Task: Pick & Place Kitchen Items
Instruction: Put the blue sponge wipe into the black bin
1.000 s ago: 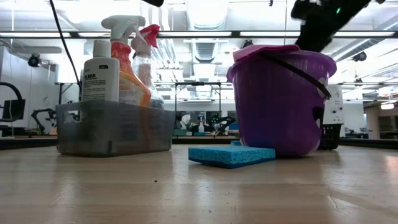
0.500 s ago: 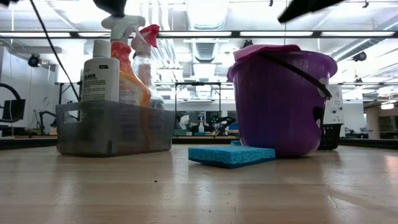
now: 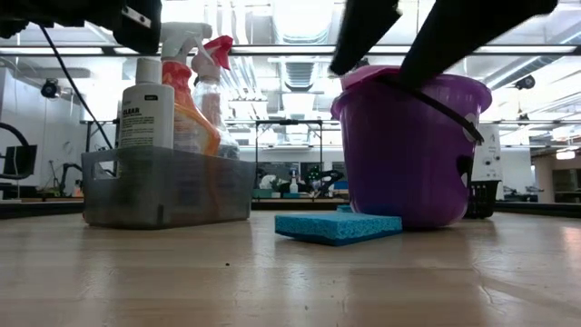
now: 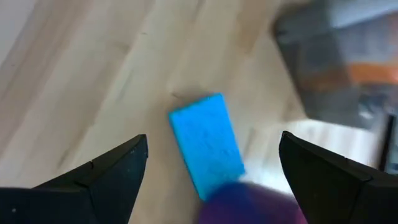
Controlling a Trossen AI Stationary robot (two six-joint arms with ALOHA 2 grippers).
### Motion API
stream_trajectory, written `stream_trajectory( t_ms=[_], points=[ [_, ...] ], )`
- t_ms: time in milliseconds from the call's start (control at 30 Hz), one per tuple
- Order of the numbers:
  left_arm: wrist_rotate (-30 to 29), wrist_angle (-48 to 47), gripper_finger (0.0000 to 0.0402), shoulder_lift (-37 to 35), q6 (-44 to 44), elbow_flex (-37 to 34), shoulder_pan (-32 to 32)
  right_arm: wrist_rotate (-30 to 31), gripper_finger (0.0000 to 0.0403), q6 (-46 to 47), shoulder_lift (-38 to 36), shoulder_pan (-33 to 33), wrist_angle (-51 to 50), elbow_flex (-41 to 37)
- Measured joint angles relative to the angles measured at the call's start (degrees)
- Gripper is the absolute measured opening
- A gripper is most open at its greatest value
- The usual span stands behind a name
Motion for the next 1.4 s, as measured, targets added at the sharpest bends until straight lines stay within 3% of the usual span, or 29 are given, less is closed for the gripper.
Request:
stream_trajectory(
  t_ms=[400,933,1400],
  points=[
    [-2.4,0.1,0.0001,0.0,0.3,0.0,0.0,-12.6,0.0352,-8.5,7.5,-3.3,-1.9,4.9],
    [-2.8,0.1,0.0001,0.0,0.2,0.0,0.1,-13.8,0.0352,-10.2,7.8,-4.7,0.9,5.3],
    [-2.8,0.2,0.0001,0.0,0.3,0.0,0.1,-11.6,0.0352,-11.4,17.8,-7.5,-7.4,10.2]
  ],
)
